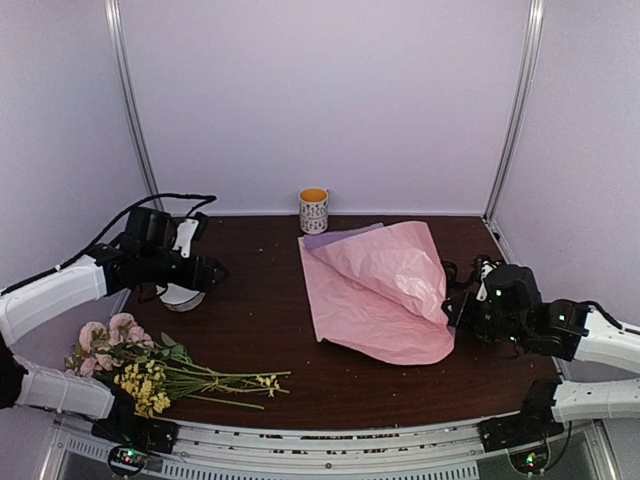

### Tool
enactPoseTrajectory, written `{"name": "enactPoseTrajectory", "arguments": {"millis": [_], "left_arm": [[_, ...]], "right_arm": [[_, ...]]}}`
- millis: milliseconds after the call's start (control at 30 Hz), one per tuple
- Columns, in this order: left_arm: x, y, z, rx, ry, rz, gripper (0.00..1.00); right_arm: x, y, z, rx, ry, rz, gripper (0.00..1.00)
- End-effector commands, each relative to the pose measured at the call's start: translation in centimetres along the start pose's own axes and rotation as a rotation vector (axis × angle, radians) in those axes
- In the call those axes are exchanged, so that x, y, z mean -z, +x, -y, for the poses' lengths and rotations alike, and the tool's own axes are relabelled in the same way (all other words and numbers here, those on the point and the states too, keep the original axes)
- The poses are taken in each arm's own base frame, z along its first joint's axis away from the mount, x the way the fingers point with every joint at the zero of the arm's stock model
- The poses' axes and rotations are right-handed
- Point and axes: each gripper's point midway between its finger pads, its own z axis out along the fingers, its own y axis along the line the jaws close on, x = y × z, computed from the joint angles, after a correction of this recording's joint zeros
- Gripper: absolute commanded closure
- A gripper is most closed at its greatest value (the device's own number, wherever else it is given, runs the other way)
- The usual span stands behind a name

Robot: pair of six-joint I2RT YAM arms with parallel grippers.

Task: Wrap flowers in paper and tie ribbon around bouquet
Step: Unfold the flattened wrapping paper at the center of the board.

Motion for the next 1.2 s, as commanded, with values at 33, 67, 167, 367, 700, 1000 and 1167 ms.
{"name": "enactPoseTrajectory", "arguments": {"millis": [33, 67, 167, 367, 700, 1000, 1167], "left_arm": [[-1.4, 0.0, 8.6, -0.25, 0.2, -0.088, 0.17], [-1.3, 0.1, 10.3, -0.308, 0.248, -0.077, 0.17], [-0.9, -0.3, 13.4, -0.324, 0.355, -0.029, 0.17], [0.4, -1.6, 17.6, -0.303, 0.5, 0.01, 0.19], [9.6, -1.3, 26.3, -0.812, 0.671, 0.281, 0.07], [13.2, -2.9, 26.9, -0.947, 0.559, 0.532, 0.02], [14.5, -3.5, 25.4, -0.923, 0.503, 0.585, 0.02]], "right_arm": [[1.5, -3.3, -3.8, -0.088, -0.112, 0.027, 1.0], [1.6, -3.9, -4.6, -0.074, -0.127, 0.029, 1.0], [1.2, -4.5, -6.6, -0.037, -0.165, 0.007, 1.0], [2.3, -7.8, -11.0, -0.002, -0.261, 0.048, 1.0], [6.4, -14.0, -21.6, 0.107, -0.46, 0.164, 1.0], [12.8, -22.8, -32.1, 0.111, -0.698, 0.369, 1.0], [15.1, -26.7, -36.3, 0.12, -0.771, 0.47, 1.0]]}}
